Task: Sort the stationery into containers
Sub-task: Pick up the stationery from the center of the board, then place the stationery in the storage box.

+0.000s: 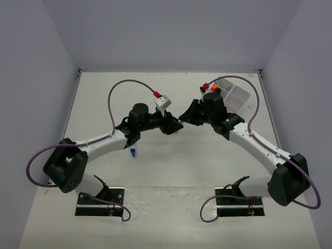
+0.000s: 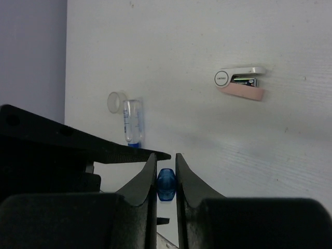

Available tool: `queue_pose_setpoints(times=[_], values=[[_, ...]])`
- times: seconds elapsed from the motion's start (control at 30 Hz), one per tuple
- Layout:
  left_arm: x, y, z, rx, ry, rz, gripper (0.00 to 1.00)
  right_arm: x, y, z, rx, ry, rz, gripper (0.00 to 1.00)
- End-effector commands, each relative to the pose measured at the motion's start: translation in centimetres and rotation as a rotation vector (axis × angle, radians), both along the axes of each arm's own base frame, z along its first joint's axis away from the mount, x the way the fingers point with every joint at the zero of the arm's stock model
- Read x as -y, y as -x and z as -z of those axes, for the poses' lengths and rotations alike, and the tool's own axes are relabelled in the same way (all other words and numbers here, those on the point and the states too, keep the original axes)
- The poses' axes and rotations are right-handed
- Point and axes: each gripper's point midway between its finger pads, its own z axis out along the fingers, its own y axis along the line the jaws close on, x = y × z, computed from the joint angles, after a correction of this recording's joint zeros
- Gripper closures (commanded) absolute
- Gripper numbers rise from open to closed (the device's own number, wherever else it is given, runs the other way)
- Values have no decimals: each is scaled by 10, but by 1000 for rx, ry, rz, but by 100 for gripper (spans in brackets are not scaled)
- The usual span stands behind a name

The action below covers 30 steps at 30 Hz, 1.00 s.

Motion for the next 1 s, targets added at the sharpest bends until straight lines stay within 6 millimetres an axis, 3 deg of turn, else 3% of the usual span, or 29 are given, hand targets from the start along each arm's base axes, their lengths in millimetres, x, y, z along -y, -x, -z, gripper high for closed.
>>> queue_pose_setpoints(times=[0.0,0.1,0.2,0.3,0.37,0.5,0.63,0.8,0.97], values=[[1,-21,-31,56,33,-90,0,24,-17,1,13,33,98,100],[-26,-36,-26,18,-36,-275,0,71,-47,4,12,94,252,100],[-65,-42,-5,-97,-133,-499,0,117,-78,1,44,216,403,100],[-96,-30,19,-178,-260,-595,0,168,-109,-2,59,426,600,100],[-103,-19,18,-189,-265,-591,0,189,-123,-10,90,499,696,100],[-108,2,8,-183,-222,-545,0,203,-150,9,73,642,728,100],[-114,14,1,-191,-211,-530,0,211,-170,12,72,728,752,100],[-121,24,-5,-181,-206,-520,0,220,-183,24,64,843,750,100],[-126,28,4,-182,-227,-522,0,222,-189,32,58,883,738,100]])
